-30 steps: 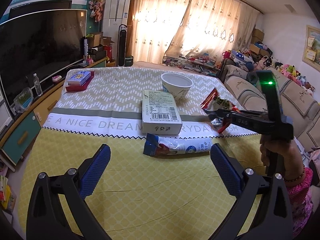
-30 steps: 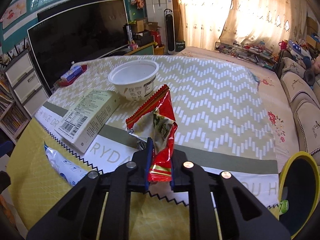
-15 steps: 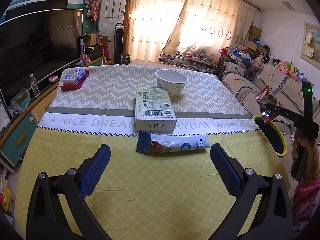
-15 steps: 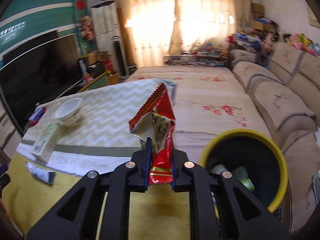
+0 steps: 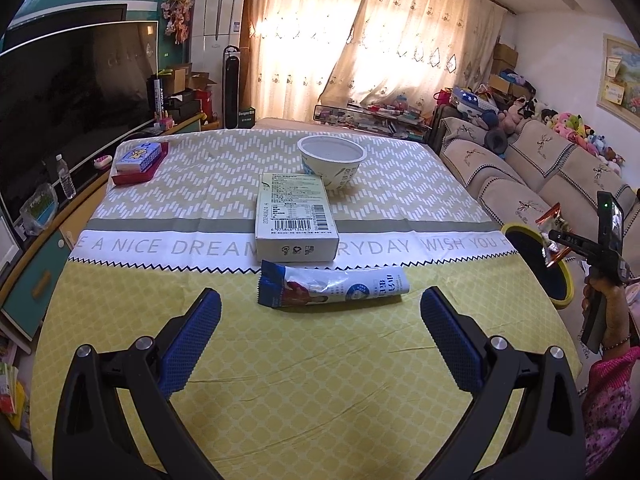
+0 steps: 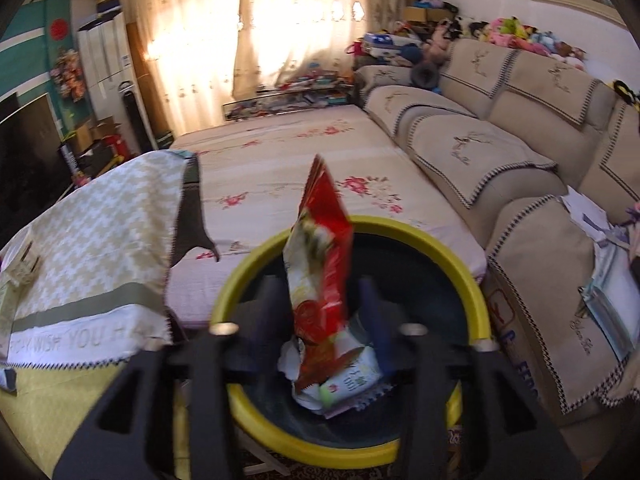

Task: Collect trash
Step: 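Carry the snack wrapper over the bin and open the right gripper, then reach the left gripper to the white-blue tube packet and grasp it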

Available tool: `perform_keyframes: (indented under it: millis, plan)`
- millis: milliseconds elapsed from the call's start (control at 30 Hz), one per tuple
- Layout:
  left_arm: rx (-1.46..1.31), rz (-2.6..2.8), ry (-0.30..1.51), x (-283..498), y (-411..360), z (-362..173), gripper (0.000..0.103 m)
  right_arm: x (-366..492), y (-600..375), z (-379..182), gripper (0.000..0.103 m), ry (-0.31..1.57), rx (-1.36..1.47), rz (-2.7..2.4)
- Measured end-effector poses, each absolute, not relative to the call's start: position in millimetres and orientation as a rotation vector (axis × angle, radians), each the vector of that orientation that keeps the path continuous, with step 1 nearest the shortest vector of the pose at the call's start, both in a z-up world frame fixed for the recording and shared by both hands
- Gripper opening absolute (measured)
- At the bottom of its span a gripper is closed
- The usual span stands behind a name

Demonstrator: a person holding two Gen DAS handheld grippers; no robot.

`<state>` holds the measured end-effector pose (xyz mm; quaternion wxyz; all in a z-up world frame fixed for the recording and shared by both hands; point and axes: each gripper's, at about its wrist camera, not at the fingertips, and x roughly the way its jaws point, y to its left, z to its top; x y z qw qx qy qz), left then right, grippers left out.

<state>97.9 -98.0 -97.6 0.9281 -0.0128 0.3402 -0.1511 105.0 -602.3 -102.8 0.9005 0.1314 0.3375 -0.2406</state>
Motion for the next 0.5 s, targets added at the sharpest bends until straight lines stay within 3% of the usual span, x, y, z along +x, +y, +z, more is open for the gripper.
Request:
perform_keyframes:
  millis: [233, 333, 500]
  plan:
    - [-0.023, -0.319, 0.706, 100.2, -100.3, -101.2, 0.098, 94.9, -593.2, -92.0, 0.061, 0.631, 0.282, -0.53]
    - [-0.02, -0.345, 0.717, 105.6, -101.2, -104.3, 0.098, 93.6, -564.8, -80.5, 0.067, 0.564, 0.278, -0.449]
    - [0.0, -0.394, 0.735, 126.5, -99.9, -109.1, 0.098, 100.3, -501.6, -71.0, 0.068, 0.502, 0.21, -0.28]
